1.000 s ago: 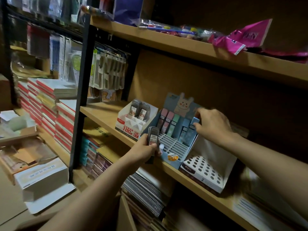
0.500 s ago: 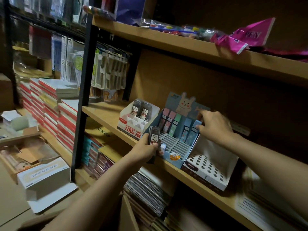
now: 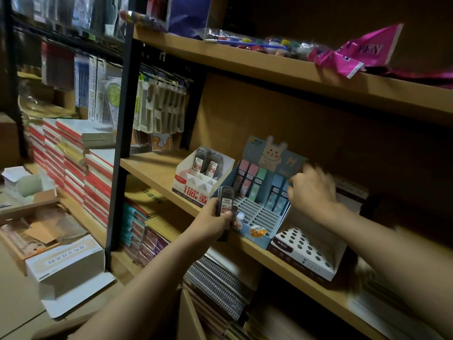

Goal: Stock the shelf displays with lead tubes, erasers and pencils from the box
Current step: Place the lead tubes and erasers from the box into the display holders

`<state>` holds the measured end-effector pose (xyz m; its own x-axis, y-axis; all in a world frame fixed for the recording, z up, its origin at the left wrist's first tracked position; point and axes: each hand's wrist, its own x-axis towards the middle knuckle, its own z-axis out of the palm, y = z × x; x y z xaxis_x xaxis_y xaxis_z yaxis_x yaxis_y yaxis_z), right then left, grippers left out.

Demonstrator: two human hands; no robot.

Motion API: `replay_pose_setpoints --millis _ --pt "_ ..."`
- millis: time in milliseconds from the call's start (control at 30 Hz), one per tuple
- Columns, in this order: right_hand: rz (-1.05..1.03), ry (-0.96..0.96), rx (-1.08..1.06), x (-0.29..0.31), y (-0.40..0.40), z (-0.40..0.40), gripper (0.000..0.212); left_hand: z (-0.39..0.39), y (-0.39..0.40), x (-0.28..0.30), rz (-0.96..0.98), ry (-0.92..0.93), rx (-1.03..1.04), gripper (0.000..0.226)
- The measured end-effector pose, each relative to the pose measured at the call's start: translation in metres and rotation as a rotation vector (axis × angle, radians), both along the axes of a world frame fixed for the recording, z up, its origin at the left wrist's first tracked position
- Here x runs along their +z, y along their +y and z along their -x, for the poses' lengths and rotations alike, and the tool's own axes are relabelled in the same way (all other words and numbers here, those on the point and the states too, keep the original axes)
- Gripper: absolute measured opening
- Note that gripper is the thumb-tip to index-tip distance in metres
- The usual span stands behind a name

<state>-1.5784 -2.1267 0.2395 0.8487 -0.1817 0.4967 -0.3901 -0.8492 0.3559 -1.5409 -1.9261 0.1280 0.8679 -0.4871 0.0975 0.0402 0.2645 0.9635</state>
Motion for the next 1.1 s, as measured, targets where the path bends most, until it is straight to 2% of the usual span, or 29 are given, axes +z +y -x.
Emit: replay_pose_setpoints --millis 133,200,300,400,533,633,833,933,1000,1100 --pt "0.052 0.053 -0.024 0.000 0.006 0.005 0.028 0.002 0.002 0.002 0.078 0.019 0.015 0.025" --pt "-0.007 -0.028 0.119 0.000 0.009 0.009 0.033 0.003 0.003 0.004 0.061 -0.007 0.052 0.026" --pt "-0.385 -0.079 0.480 0.000 0.027 0.015 0.036 0.005 0.007 0.006 0.078 -0.041 0.069 0.027" --pt "-0.640 0.033 0.613 -0.001 0.050 0.011 0.039 0.008 0.012 0.008 0.134 -0.067 -0.032 0.028" --pt "-0.704 0.176 0.645 0.007 0.071 0.004 0.042 0.009 0.018 0.014 0.105 -0.105 -0.153 0.030" --pt "-0.689 0.229 0.681 0.017 0.078 -0.003 0.027 0.004 0.026 0.019 0.021 -0.158 -0.126 0.032" --pt "-0.747 0.260 0.698 0.036 0.087 -0.026 0.017 -0.015 0.043 0.032 -0.060 -0.214 -0.094 0.032" --pt "-0.875 0.106 0.643 0.054 0.081 -0.047 0.010 -0.032 0.049 0.033 -0.165 -0.310 0.164 0.044" --pt "-0.838 -0.040 0.576 0.064 0.076 -0.063 0.010 -0.042 0.052 0.029 -0.313 -0.430 0.321 0.047" --pt "-0.818 -0.141 0.463 0.063 0.075 -0.088 0.023 -0.050 0.050 0.016 -0.558 -0.583 0.366 0.049"
